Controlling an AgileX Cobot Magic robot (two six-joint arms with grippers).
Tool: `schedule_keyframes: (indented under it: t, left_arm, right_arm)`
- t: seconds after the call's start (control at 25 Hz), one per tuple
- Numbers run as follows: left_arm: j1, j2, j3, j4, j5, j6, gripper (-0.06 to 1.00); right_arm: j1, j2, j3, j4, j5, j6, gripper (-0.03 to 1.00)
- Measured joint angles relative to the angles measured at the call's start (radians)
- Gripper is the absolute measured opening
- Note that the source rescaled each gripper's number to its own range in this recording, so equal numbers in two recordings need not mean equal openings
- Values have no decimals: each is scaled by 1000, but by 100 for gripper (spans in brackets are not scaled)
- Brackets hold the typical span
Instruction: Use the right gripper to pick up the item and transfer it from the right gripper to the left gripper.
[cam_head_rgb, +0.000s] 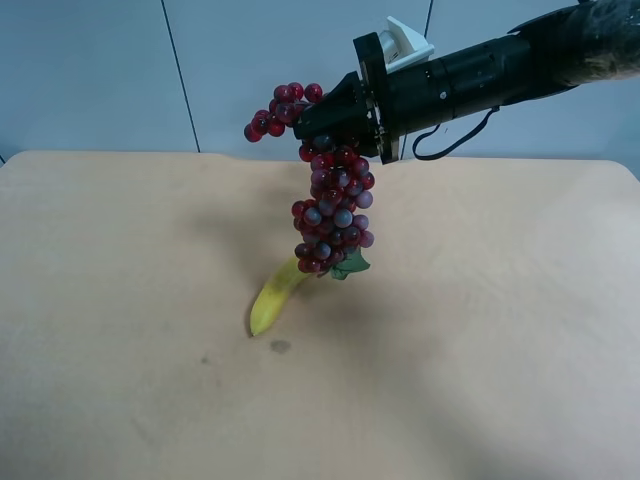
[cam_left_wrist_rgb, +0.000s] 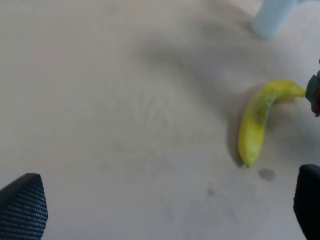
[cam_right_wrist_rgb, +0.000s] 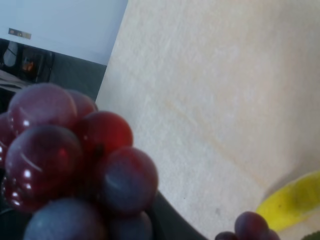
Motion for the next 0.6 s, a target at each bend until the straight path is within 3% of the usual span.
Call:
schedule_keyframes:
  t: [0.12, 0.28, 0.44, 0.6]
  left_arm:
    - [0, 135, 0, -84, -65, 98, 100]
    - [0, 324, 0, -277, -129, 308, 100]
    - [0, 508, 0, -534, -166, 570, 100]
    - [0, 668, 0, -817, -162, 917, 100]
  right_arm:
    - [0, 0, 0, -1, 0, 0, 1]
    - [0, 0, 0, -1, 0, 0, 0]
    - [0, 0, 0, -1, 0, 0, 0]
    - [0, 0, 0, -1, 0, 0, 0]
